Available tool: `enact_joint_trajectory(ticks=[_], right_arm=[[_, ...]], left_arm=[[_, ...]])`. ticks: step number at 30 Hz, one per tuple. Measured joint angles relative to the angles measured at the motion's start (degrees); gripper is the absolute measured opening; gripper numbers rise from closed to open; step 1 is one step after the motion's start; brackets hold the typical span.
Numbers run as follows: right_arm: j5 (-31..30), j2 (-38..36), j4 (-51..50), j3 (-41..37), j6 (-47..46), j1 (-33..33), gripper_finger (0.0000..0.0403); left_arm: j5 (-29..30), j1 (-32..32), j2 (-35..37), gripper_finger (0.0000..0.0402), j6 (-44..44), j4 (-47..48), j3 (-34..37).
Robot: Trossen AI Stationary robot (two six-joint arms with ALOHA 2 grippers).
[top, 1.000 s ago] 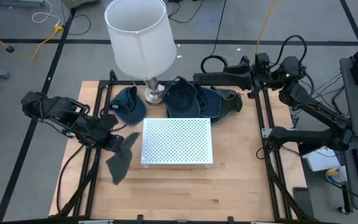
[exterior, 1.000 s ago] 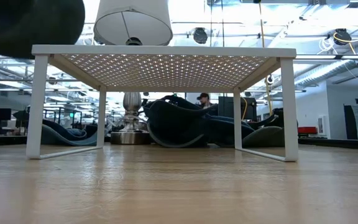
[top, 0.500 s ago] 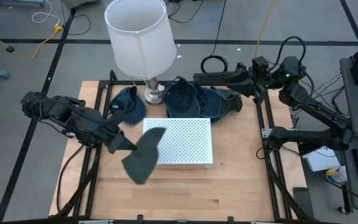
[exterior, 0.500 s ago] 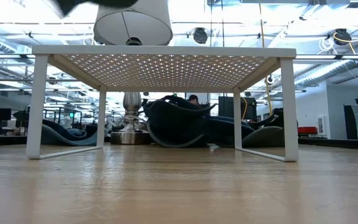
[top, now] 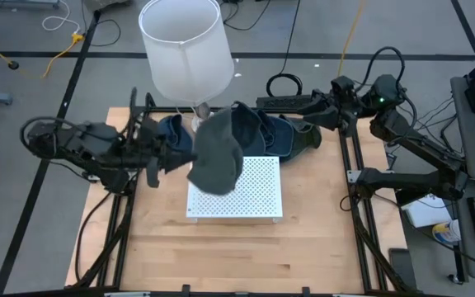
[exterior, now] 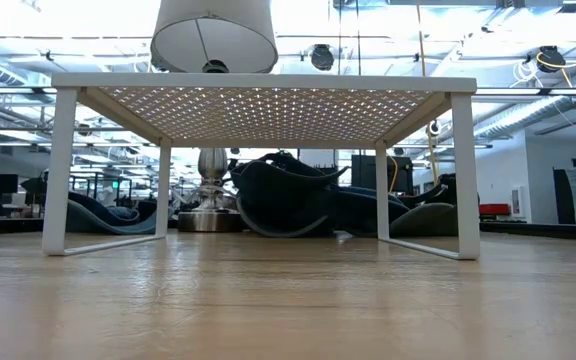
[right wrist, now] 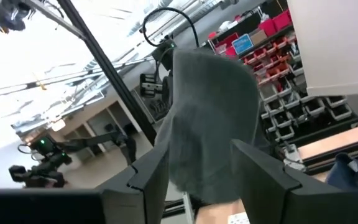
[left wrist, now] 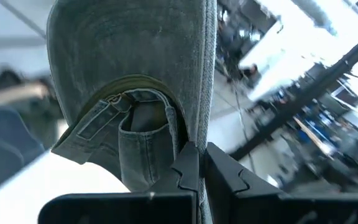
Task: Pick & Place hat
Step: Put the bottom left black cap on the left side of the shelf
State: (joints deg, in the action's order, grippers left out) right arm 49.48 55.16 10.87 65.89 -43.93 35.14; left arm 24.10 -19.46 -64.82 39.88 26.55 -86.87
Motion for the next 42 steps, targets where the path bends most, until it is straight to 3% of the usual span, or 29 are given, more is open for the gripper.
enact_joint_trajectory(ticks=[6,14,17,30,37,42], right_arm=[[-1.63,0.0,0.05,0.0,-2.99,0.0,0.016],[-3.43,0.02,1.12,0.0,-4.86,-1.67,0.016],[-7.22,0.0,2.81,0.02,-3.25,-4.23,0.0168],[-20.88,0.84,3.8,0.02,0.57,-16.53,0.0297],[-26.21,3.84,9.96,0.02,4.4,-25.32,0.0311],[-30.12,8.84,20.42,0.02,4.59,-31.24,0.0304]], left_arm=[[6.57,-0.15,-0.42,0.0006,-10.37,-5.53,0.0],[7.03,-1.89,-3.79,0.0006,-28.84,-14.68,0.0],[6.64,-2.44,-5.04,0.0006,-34.43,-17.13,0.0],[-4.82,-3.56,-8.0,0.0006,-60.98,-33.49,0.0],[-13.1,-3.11,-7.98,0.0006,-66.48,-39.2,0.0],[-14.53,-2.79,-7.96,0.0006,-66.95,-40.42,0.0]])
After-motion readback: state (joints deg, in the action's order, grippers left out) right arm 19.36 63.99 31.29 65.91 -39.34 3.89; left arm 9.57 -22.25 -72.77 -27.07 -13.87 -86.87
